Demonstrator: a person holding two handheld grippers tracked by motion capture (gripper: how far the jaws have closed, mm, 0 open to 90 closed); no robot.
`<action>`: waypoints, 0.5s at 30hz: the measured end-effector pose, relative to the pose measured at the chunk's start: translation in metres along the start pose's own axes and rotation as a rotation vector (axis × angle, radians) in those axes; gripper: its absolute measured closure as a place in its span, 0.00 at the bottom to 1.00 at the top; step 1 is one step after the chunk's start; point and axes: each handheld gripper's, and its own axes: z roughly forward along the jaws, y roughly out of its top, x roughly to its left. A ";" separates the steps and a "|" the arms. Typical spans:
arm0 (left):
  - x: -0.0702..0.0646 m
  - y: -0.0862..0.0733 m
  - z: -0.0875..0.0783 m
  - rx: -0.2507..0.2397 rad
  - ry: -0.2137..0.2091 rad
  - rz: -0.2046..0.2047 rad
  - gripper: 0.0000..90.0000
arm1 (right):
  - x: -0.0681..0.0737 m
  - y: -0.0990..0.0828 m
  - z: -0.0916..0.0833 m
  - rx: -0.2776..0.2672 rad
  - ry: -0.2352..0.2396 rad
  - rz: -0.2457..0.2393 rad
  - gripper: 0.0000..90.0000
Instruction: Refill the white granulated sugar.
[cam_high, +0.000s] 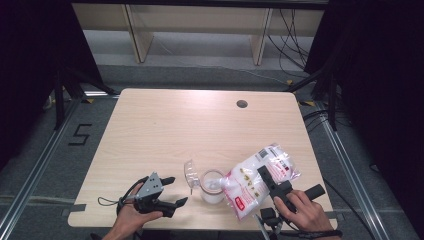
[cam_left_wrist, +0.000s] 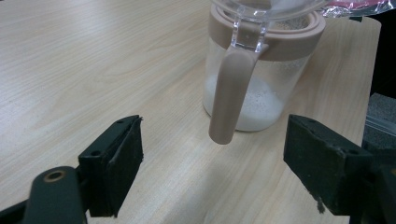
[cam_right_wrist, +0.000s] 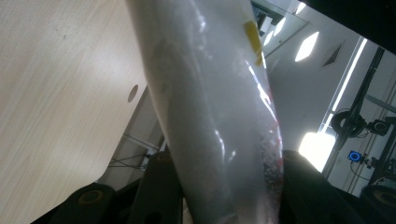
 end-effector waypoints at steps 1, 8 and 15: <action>0.000 0.000 0.000 0.000 0.000 0.000 0.22 | 0.000 0.000 0.000 0.000 0.002 -0.001 0.80; -0.001 0.000 0.000 -0.001 0.006 -0.012 0.22 | 0.000 0.000 0.000 0.000 0.002 0.000 0.80; -0.001 0.000 0.001 -0.002 -0.001 -0.013 0.22 | 0.000 0.000 0.000 0.000 -0.001 -0.001 0.81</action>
